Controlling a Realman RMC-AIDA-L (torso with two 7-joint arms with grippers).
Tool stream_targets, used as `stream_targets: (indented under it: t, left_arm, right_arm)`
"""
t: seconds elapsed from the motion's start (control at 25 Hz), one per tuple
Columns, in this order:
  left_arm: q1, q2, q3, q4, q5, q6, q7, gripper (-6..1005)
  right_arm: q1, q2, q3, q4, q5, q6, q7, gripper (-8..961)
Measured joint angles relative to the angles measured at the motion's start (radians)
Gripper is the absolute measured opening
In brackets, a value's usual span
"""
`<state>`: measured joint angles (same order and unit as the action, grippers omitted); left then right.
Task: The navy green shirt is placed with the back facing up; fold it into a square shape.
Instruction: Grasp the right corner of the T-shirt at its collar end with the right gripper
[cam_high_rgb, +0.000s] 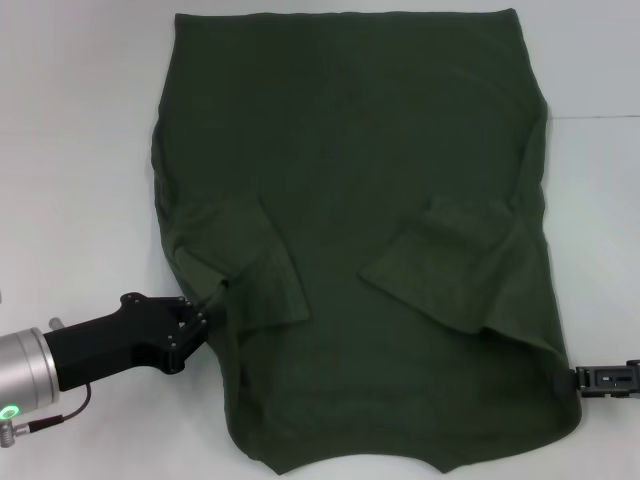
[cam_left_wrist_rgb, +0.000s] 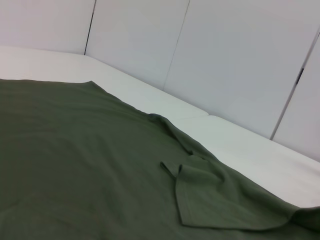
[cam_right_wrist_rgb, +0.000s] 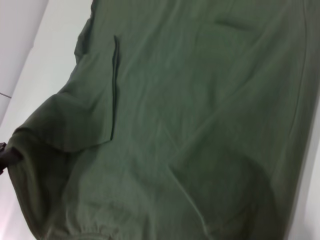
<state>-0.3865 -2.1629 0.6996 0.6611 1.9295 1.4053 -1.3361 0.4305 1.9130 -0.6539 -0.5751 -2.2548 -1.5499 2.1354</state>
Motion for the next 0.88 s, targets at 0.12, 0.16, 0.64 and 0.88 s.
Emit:
stream_targets:
  t: [0.12, 0.16, 0.64, 0.88]
  left_arm:
    - [-0.001, 0.000, 0.000, 0.000, 0.000, 0.000, 0.001, 47]
    - [-0.001, 0.000, 0.000, 0.000, 0.000, 0.000, 0.002, 47]
    - [-0.002, 0.000, 0.000, 0.000, 0.000, -0.013, 0.003, 47]
    - [-0.002, 0.000, 0.000, -0.001, 0.000, -0.014, 0.004, 48]
  right_arm:
    - [0.002, 0.002, 0.004, 0.003, -0.007, 0.007, 0.001, 917]
    - [0.003, 0.002, 0.004, 0.003, -0.007, 0.008, 0.001, 917]
    - [0.016, 0.006, -0.001, 0.006, -0.008, 0.013, 0.009, 916]
    - [0.017, 0.006, -0.003, 0.006, -0.008, 0.015, 0.013, 915]
